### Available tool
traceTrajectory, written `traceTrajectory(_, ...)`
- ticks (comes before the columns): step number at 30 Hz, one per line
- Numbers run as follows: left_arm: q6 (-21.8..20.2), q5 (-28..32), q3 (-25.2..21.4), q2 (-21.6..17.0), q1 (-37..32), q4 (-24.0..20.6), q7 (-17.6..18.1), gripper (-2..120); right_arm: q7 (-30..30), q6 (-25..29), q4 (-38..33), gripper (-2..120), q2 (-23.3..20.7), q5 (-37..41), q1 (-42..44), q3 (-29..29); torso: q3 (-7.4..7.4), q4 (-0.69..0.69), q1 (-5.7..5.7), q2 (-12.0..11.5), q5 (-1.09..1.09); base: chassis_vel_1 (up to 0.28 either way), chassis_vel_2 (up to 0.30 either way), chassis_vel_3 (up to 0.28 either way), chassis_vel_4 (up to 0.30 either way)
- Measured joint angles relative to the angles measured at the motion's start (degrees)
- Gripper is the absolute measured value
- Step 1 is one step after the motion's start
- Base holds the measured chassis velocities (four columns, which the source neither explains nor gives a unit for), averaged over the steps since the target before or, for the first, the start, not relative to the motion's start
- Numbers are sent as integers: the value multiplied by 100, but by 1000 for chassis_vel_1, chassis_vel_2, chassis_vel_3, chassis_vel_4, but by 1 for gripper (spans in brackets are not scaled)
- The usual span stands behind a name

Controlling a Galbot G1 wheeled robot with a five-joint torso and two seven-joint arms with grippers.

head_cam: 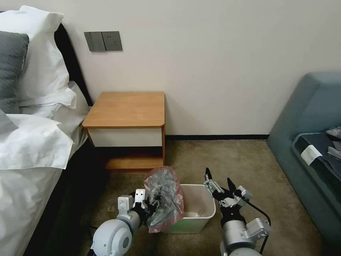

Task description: Pick up the garbage bag from the table and place it over the trash can.

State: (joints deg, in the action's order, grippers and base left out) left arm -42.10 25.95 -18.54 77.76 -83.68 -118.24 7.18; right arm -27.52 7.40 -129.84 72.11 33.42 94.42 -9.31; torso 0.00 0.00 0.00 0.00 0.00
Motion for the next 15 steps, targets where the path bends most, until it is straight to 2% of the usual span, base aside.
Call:
traceTrajectory(2, 1, -33, 0, 3, 1, 10, 0, 18, 0, 2, 0, 100, 1, -2, -4, -1, 0, 0, 0, 0, 1, 0, 0, 0, 0)
traceTrajectory(5, 2, -103, 16, 31, -11, 22, 11, 6, 0, 8, 3, 100, -2, -5, -28, -4, 0, 0, 0, 0, 1, 0, 0, 0, 0)
traceTrajectory(15, 38, 35, 46, 40, -122, -130, 424, 3, 17, -11, 19, 100, -43, -17, -130, 99, 0, -1, 0, 0, -2, 0, 0, 0, 0)
